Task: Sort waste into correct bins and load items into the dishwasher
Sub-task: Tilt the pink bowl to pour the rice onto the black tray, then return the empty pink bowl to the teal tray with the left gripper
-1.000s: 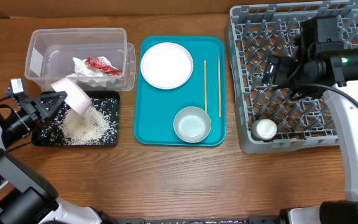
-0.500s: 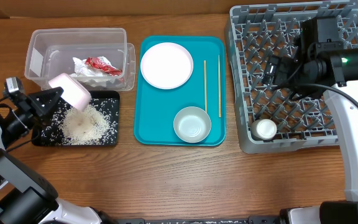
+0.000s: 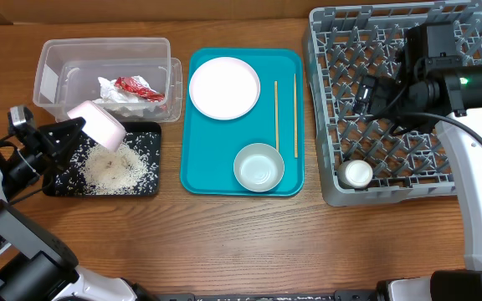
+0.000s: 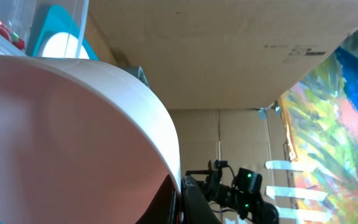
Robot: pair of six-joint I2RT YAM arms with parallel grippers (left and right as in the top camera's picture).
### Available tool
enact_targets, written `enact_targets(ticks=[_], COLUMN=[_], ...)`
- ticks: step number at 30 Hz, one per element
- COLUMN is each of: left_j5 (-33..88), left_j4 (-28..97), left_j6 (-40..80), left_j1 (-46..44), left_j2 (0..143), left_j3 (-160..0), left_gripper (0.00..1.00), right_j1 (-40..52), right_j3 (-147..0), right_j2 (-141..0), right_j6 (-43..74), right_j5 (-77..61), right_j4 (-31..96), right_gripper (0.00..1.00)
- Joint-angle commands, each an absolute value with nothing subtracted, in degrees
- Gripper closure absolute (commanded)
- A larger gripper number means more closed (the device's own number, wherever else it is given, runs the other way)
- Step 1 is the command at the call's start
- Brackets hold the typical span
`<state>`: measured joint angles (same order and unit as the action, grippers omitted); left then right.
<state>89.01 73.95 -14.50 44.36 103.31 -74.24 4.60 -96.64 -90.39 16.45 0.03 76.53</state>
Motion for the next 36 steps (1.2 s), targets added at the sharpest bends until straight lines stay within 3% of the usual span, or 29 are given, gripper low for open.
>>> enact_targets(ticks=[1,9,16,22,30,36], left_j5=[90.65,90.41,81.01,62.89,21.78,10.94], left_j4=[74.35,74.35,74.06,70.35,66.41,65.25], left_j6=[-14.17,-14.81,-12.62,-3.99,2.98,4.62], left_j1=[44.58,42.50,30.61,15.97,-6.42,-15.99], left_j2=[103.46,100.42,97.62,97.62,100.16,106.65], left_j3=[-74.00,-76.12,-85.08,-93.82,-94.54,-94.54], left_gripper=[0.96,0.96,0.96,0.96,0.96,0.96], right_j1=[4.75,4.78,4.78,4.78,4.78,4.78], right_j3=[-97.73,-97.73,-97.73,-97.73,-97.73,-97.73], right_j2=[-89.93,-89.93,-89.93,-89.93,-89.93,-89.93], right_j6=[16.23,16.27,16.25,16.25,16.25,16.25], right_j5=[0.36,0.34,0.34,0.34,0.36,0.36], right_j4=[76.42,76.36,76.60,76.58,76.38,76.34], right_gripper=[0.01,0.01,0.01,0.01,0.01,0.00])
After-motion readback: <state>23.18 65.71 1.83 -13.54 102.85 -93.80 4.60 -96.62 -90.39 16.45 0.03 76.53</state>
